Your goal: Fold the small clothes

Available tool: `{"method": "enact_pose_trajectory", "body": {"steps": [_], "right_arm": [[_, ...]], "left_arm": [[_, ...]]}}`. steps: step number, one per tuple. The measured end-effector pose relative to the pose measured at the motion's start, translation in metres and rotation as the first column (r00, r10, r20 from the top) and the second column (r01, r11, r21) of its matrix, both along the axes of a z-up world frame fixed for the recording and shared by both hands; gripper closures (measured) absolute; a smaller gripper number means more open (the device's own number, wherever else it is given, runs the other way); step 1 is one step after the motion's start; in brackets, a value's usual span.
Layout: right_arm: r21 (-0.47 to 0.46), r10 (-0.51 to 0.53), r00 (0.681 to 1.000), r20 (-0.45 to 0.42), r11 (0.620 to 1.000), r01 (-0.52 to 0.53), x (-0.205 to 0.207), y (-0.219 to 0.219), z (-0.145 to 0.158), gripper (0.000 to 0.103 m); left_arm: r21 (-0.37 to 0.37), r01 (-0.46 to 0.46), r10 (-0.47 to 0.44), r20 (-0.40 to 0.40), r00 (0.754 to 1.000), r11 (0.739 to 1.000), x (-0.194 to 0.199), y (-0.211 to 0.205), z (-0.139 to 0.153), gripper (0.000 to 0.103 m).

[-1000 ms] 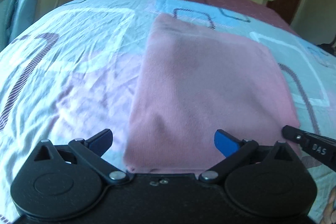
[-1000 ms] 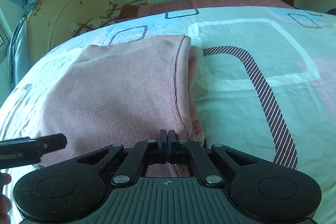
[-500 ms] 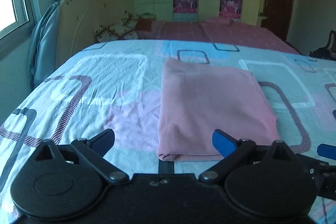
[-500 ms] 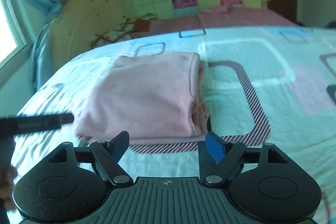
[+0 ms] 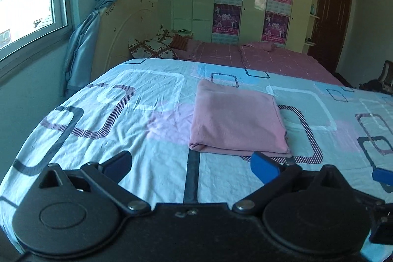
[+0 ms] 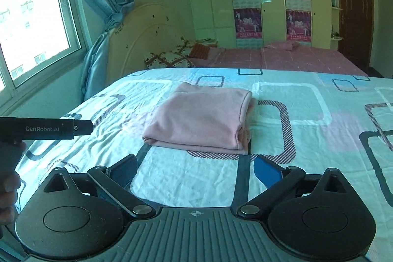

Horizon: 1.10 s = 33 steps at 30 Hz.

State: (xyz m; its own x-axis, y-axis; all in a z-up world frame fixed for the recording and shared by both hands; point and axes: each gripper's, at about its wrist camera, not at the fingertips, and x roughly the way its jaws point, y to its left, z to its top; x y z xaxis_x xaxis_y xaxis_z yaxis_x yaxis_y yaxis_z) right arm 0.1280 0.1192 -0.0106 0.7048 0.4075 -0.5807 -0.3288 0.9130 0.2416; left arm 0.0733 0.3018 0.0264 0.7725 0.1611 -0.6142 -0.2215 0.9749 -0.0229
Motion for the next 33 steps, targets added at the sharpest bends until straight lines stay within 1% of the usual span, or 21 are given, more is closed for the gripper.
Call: {"method": "enact_pose_trajectory", "body": {"steps": [2,5,7,8,11,13,14,16,20,25,27,30,33], "right_arm": [[0.008,-0.003,1.000,0.011,1.000,0.003,-0.019,-0.009,-0.001,0.003],[0.033,-0.021,1.000,0.007,0.999,0.021,-0.047,-0.026,0.000,0.003],[0.045,-0.028,1.000,0.012,0.999,0.028,-0.062,-0.037,0.002,0.003],[0.044,-0.033,0.999,0.017,0.998,0.033,-0.069,-0.042,0.002,0.003],[0.036,-0.037,0.999,0.026,0.999,0.036,-0.089,-0.053,0.006,0.003],[0.036,-0.041,0.998,0.043,0.999,0.039,-0.101,-0.058,0.012,0.003],[0.036,-0.039,0.998,0.055,0.999,0.037,-0.106,-0.059,0.015,0.003],[0.034,-0.041,0.996,0.079,0.999,0.038,-0.115,-0.061,0.022,0.003],[0.027,-0.069,0.990,0.124,0.997,0.066,-0.128,-0.064,0.040,0.003],[0.026,-0.115,0.977,0.179,0.993,0.112,-0.141,-0.069,0.060,0.003],[0.037,-0.119,0.975,0.187,0.993,0.114,-0.145,-0.071,0.064,0.003],[0.062,-0.119,0.975,0.187,0.992,0.109,-0.149,-0.074,0.066,0.002],[0.065,-0.115,0.975,0.191,0.992,0.104,-0.152,-0.074,0.066,0.002]], "left_arm": [[-0.017,-0.032,0.031,-0.012,0.999,0.999,-0.017,-0.007,0.003,0.001],[0.049,-0.047,0.049,-0.031,0.998,0.998,-0.042,-0.025,0.007,0.001],[0.060,-0.048,0.049,-0.011,0.999,0.997,-0.059,-0.033,0.010,0.001],[0.053,-0.047,0.047,0.000,0.999,0.998,-0.068,-0.037,0.012,0.001],[-0.001,-0.059,0.059,0.027,0.998,0.998,-0.085,-0.043,0.016,0.001],[0.024,-0.099,0.098,0.031,0.995,0.995,-0.093,-0.050,0.018,0.001],[0.043,-0.100,0.099,0.037,0.994,0.994,-0.098,-0.054,0.019,0.001],[0.076,-0.090,0.087,0.039,0.995,0.993,-0.106,-0.062,0.021,0.001],[0.098,-0.078,0.073,0.048,0.996,0.992,-0.119,-0.074,0.024,0.001],[0.101,-0.055,0.051,0.041,0.998,0.993,-0.129,-0.081,0.028,0.001],[0.094,-0.051,0.047,0.043,0.998,0.994,-0.131,-0.082,0.030,0.001],[0.106,-0.046,0.040,0.055,0.998,0.993,-0.136,-0.085,0.032,0.001],[0.103,-0.038,0.033,0.052,0.998,0.994,-0.138,-0.085,0.032,0.001]]}}
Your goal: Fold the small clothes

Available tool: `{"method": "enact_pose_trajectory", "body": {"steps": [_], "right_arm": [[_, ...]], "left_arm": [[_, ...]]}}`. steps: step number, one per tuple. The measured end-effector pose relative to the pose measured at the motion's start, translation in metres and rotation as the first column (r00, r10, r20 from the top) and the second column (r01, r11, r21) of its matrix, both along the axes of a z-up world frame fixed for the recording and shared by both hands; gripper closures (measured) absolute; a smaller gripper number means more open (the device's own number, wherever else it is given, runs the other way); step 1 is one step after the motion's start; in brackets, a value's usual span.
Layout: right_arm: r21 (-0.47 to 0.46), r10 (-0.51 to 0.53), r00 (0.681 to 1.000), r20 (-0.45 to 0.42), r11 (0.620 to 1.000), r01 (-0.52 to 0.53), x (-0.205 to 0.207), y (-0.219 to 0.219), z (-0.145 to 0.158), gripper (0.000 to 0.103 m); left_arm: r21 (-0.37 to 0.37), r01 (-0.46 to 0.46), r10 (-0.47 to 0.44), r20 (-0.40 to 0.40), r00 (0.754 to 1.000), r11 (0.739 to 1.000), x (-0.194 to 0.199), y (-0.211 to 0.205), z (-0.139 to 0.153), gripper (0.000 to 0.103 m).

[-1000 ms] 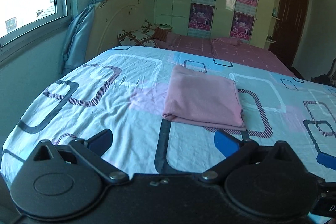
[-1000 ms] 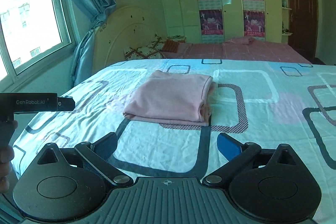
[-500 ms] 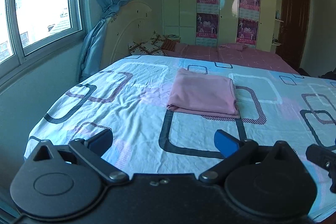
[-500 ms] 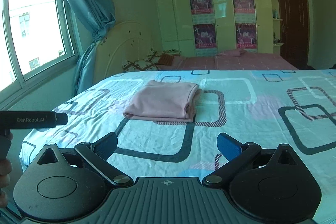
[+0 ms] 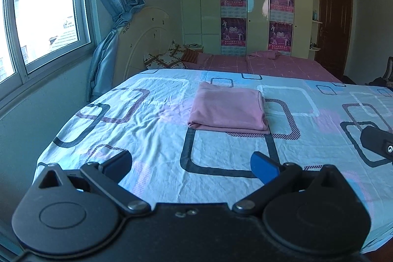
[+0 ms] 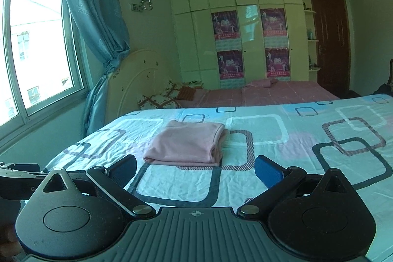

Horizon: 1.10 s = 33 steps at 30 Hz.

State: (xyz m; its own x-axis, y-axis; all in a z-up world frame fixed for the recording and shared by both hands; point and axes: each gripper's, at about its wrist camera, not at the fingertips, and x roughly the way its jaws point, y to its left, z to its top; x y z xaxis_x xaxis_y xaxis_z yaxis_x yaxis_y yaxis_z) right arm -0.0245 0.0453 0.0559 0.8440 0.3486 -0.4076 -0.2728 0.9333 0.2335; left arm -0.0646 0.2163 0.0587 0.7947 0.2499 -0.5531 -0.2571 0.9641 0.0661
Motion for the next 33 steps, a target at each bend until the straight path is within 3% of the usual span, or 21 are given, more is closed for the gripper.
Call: {"method": "enact_pose_trajectory", "body": {"steps": [33], "right_arm": [[0.003,0.004,1.000,-0.008,1.000,-0.004,0.0014,0.0022,-0.0012,0.001]], "left_arm": [[0.000,0.008,-0.008,-0.011,1.000,1.000,-0.0011,0.0003,0.0012,0.001]]}}
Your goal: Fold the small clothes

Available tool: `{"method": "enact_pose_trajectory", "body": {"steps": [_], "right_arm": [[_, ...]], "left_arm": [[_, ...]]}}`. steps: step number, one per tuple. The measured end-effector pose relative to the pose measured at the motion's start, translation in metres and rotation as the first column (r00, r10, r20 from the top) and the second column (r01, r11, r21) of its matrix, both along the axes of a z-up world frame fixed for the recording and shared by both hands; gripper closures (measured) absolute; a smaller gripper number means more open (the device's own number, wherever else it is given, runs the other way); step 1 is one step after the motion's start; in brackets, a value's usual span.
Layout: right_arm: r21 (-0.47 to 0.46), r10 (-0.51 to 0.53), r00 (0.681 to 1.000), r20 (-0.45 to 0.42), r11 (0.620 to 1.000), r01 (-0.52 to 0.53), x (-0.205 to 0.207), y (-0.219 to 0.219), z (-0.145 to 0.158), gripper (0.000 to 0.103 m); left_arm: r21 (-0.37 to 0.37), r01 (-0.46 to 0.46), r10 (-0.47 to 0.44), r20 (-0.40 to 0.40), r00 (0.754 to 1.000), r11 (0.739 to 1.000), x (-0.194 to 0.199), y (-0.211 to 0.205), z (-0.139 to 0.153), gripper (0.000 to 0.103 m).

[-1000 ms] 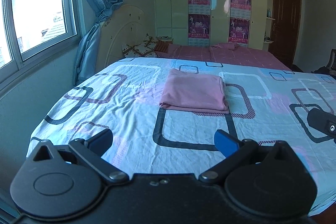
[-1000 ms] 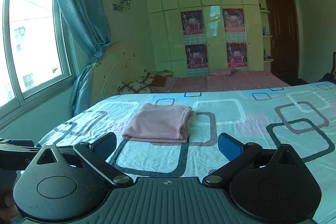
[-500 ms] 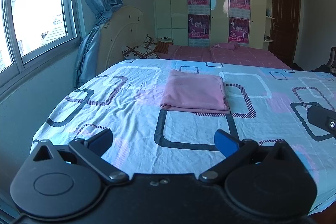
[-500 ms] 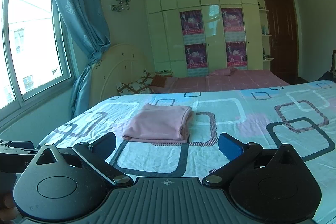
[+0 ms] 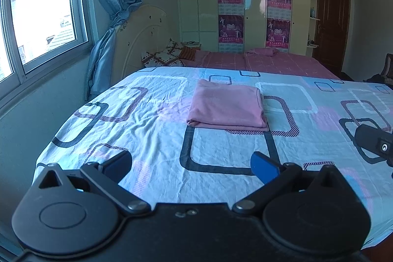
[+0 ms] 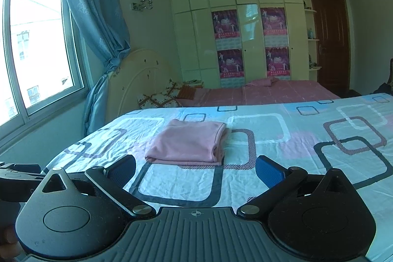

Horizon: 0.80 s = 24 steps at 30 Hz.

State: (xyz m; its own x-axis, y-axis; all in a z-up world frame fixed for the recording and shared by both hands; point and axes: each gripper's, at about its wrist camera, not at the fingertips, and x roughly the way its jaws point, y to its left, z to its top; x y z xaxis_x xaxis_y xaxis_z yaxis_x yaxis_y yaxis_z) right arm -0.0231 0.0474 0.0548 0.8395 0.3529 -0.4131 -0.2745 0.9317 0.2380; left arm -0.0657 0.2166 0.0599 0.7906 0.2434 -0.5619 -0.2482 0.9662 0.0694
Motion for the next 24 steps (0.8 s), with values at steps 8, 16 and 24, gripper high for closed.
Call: {"method": "enact_pose_trajectory", "body": {"steps": [8,16,24], "right_arm": [[-0.005,0.000,1.000,-0.016,1.000,0.000,0.006,0.002,-0.005,0.001],[0.000,-0.016,0.999,-0.044,1.000,0.016,0.017,0.000,-0.012,0.001],[-0.003,-0.059,0.993,-0.098,0.998,0.059,0.041,-0.007,-0.030,0.001]], "left_arm": [[-0.010,0.009,-0.009,-0.022,1.000,1.000,0.009,0.005,-0.005,0.001],[-0.037,0.012,-0.014,-0.050,0.999,0.999,0.027,0.012,-0.014,0.001],[-0.019,0.003,-0.005,-0.102,0.995,1.000,0.072,0.024,-0.029,0.001]]}}
